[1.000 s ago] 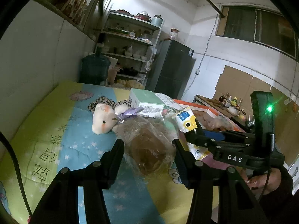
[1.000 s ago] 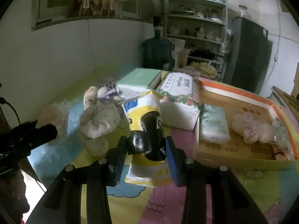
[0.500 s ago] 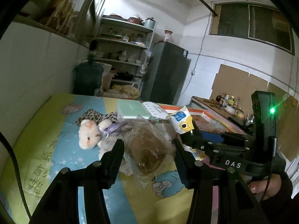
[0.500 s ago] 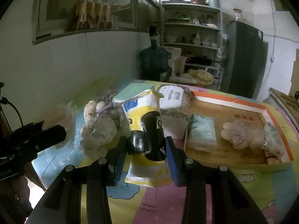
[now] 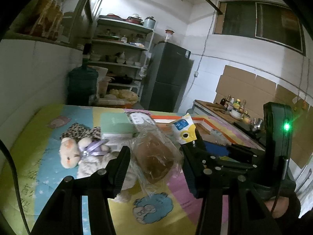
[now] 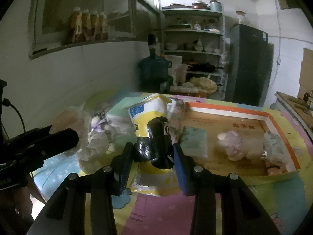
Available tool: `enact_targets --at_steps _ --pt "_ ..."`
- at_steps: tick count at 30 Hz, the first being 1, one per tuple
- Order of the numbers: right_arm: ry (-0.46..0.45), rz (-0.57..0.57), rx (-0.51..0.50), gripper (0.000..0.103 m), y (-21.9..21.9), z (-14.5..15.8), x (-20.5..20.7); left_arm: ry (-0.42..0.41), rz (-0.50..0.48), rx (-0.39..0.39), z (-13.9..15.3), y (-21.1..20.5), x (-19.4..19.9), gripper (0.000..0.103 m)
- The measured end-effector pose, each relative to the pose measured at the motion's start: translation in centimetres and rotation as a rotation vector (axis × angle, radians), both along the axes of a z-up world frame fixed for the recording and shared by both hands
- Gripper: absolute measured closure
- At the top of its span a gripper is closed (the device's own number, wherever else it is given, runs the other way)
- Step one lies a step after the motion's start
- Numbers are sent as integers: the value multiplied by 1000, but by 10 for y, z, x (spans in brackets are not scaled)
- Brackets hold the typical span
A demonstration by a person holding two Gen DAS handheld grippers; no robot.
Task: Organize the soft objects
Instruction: 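Lift both bags and carry them over the cardboard tray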
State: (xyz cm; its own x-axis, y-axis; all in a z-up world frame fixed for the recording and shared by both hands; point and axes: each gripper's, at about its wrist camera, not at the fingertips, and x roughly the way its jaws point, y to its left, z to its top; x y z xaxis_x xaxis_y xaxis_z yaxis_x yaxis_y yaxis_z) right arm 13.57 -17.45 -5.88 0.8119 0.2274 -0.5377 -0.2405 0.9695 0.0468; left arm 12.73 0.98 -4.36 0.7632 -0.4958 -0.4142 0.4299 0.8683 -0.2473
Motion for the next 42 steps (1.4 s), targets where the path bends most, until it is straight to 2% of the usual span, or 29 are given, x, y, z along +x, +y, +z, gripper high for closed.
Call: enact_targets --at_steps 20,42 --pt "-54 -115 8 61 -67 19 1 50 -58 15 17 -81 33 52" --pt "-100 -234 -94 61 -163 40 25 82 -86 59 25 -173 84 53"
